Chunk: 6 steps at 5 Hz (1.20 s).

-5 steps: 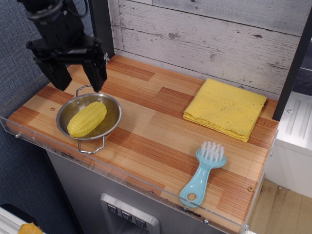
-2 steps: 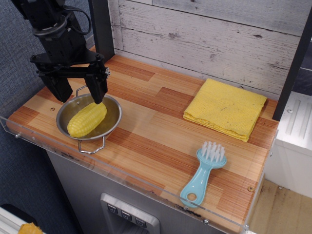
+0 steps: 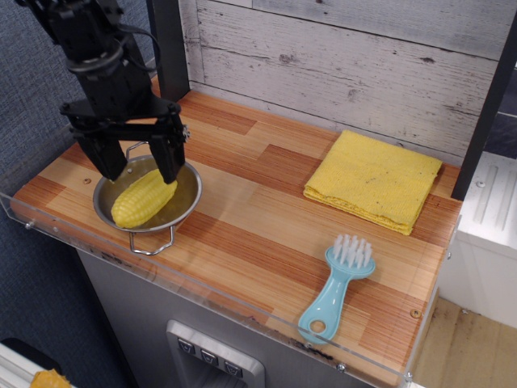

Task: Put the corn onto the yellow cloth

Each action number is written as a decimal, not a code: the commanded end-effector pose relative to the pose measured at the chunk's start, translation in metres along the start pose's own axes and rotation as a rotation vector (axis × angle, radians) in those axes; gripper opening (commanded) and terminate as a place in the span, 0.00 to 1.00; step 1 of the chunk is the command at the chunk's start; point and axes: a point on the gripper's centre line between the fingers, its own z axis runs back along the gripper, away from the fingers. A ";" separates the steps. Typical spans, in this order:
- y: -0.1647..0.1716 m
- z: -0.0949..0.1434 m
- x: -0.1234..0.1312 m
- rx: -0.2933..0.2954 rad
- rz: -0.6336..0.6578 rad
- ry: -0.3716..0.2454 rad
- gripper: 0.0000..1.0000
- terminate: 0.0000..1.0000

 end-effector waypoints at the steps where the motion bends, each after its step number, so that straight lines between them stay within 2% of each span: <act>1: -0.001 -0.010 0.000 0.021 -0.012 0.014 1.00 0.00; 6: -0.010 -0.037 -0.011 0.026 -0.027 0.098 1.00 0.00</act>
